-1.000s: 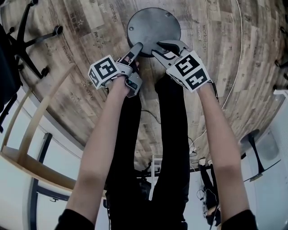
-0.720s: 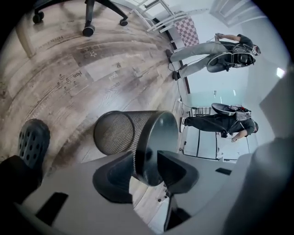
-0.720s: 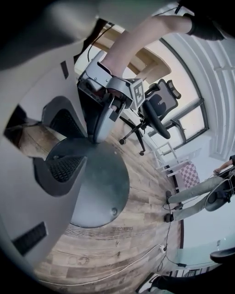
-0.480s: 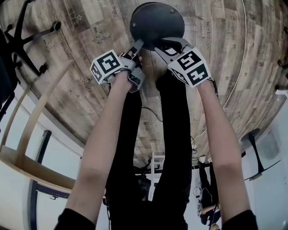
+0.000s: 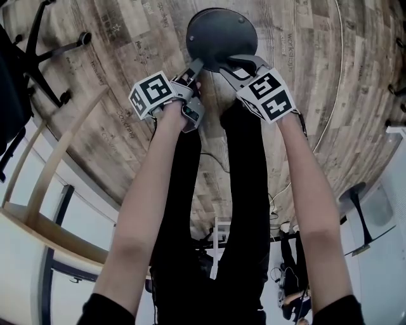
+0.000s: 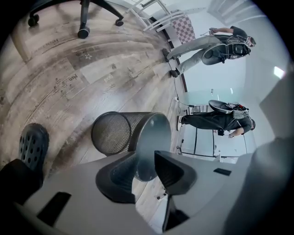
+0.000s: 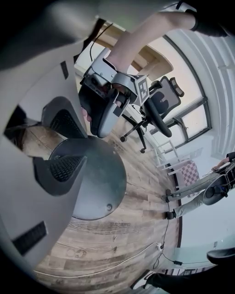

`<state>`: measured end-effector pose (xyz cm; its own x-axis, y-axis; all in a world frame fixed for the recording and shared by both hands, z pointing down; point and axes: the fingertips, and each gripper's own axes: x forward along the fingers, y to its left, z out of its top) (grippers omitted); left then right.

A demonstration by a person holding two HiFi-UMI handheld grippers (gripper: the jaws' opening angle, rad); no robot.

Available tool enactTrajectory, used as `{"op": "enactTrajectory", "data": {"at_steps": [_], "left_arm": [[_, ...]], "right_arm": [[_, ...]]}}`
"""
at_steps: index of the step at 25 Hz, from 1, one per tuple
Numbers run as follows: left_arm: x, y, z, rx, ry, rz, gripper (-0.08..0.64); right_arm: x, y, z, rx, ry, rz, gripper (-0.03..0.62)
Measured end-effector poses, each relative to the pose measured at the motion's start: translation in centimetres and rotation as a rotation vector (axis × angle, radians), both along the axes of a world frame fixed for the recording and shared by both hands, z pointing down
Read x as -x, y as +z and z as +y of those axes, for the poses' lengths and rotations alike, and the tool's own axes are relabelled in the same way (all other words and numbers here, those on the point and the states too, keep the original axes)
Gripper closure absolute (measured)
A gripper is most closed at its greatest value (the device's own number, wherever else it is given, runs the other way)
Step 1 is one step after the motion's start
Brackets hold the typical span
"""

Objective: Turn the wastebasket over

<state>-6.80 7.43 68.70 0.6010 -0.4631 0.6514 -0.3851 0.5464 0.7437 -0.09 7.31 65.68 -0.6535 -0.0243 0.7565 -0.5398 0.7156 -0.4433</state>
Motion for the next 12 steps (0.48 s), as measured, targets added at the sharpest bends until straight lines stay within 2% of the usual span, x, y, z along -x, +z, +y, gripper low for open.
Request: {"op": "enactTrajectory", "data": {"at_steps": [12], "left_arm": [[-0.5, -10.8, -2.8, -0.088, 0.072, -0.039, 0.508]], "right_arm": [[-1.1, -9.6, -2.3, -0.032, 0.047, 0.026, 0.525]]}}
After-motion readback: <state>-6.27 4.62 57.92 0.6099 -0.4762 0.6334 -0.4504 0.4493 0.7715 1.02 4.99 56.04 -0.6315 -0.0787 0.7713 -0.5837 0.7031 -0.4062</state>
